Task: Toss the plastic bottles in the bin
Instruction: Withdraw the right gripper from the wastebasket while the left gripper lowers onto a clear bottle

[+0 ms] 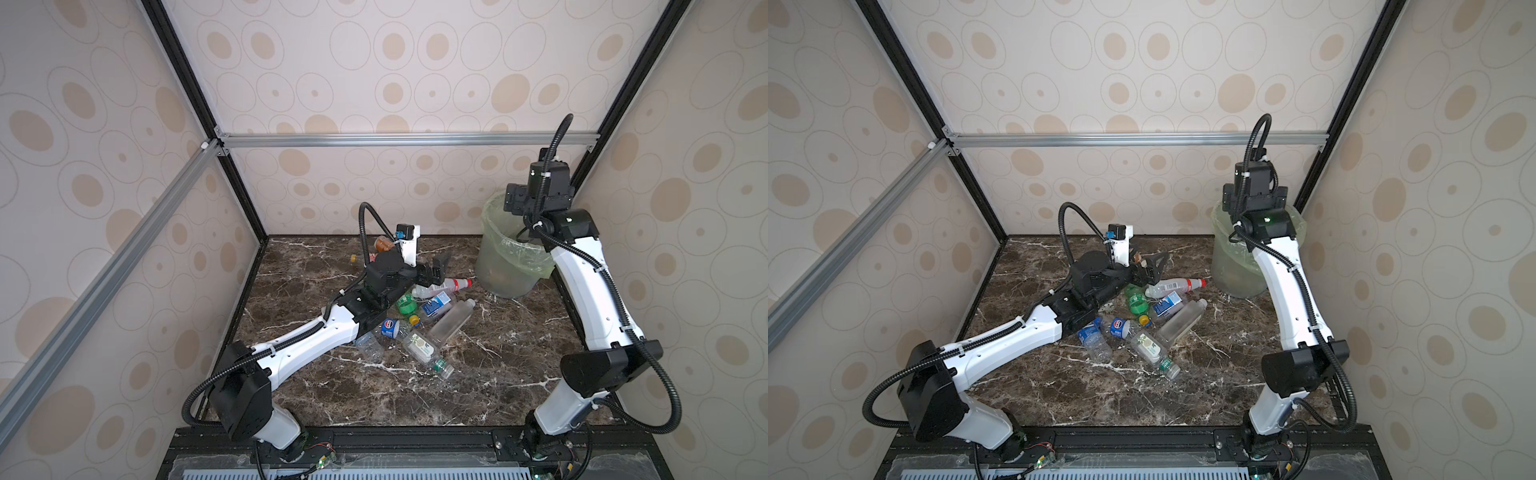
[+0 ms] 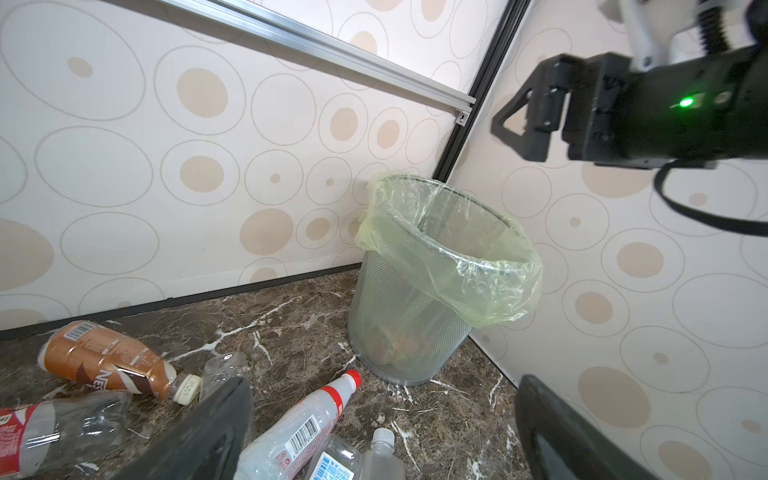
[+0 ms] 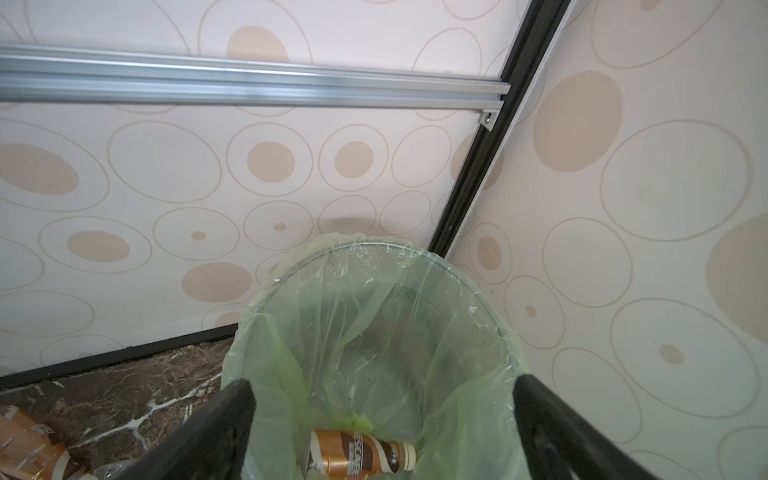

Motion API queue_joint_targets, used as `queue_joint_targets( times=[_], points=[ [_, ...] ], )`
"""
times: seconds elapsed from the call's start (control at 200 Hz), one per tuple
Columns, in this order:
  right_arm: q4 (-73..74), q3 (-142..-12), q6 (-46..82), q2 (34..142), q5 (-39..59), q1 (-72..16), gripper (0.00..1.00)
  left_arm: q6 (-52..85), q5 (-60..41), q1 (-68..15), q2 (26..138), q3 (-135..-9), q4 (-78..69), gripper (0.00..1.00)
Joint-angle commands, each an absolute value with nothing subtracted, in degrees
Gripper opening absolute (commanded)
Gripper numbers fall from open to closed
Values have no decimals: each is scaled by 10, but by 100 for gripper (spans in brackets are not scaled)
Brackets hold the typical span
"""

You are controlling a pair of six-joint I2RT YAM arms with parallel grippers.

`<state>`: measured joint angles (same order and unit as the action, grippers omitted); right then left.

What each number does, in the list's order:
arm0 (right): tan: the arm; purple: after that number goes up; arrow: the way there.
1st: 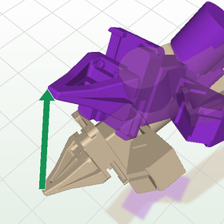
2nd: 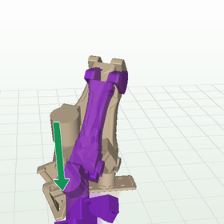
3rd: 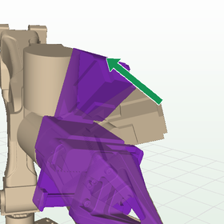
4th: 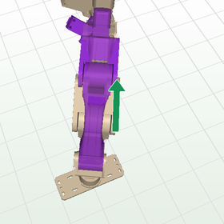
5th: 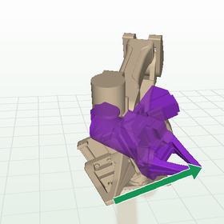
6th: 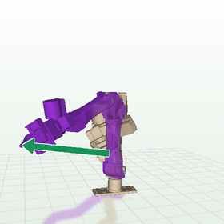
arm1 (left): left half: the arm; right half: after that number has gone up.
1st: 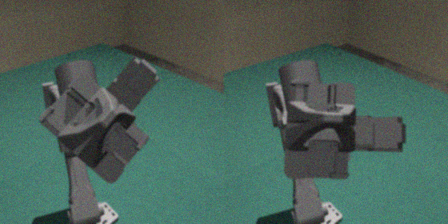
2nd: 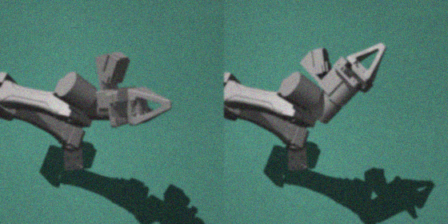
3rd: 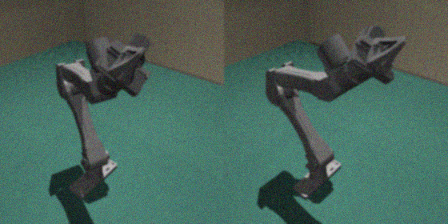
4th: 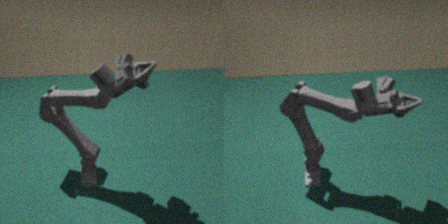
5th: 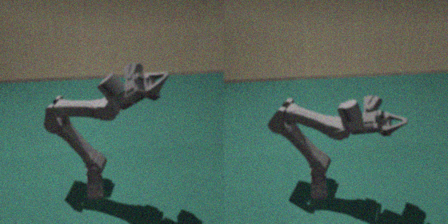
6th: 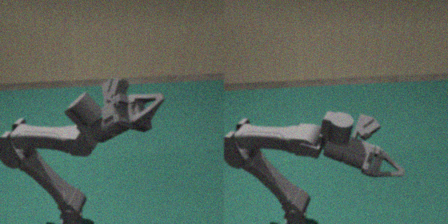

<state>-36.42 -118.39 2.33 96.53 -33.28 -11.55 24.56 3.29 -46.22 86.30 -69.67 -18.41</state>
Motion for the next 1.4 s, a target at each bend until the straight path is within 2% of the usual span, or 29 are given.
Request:
queue_joint_targets(
  times=[0.0,0.29,0.455,0.59,0.775,0.845,1.095,1.395],
  points=[
    [-373,-1190,18,958,-341,-122,100,240,63,-468,857,-703,-165,99],
    [-366,-1155,24,945,-324,-157,100,198,136,-467,850,-697,-74,99],
    [-340,-1121,6,945,-315,-247,100,202,206,-447,840,-706,8,99],
    [-328,-1073,30,952,-271,-297,100,237,229,-393,838,-715,106,99],
    [-299,-986,55,958,-219,-347,100,221,124,-284,834,-700,172,99],
    [-288,-942,77,953,-187,-354,100,198,118,-264,840,-685,182,99],
    [-248,-820,101,934,-130,-356,100,107,53,-259,894,-678,217,99],
    [-209,-757,123,915,-92,-354,100,2,75,-259,962,-676,227,99]
  ],
)
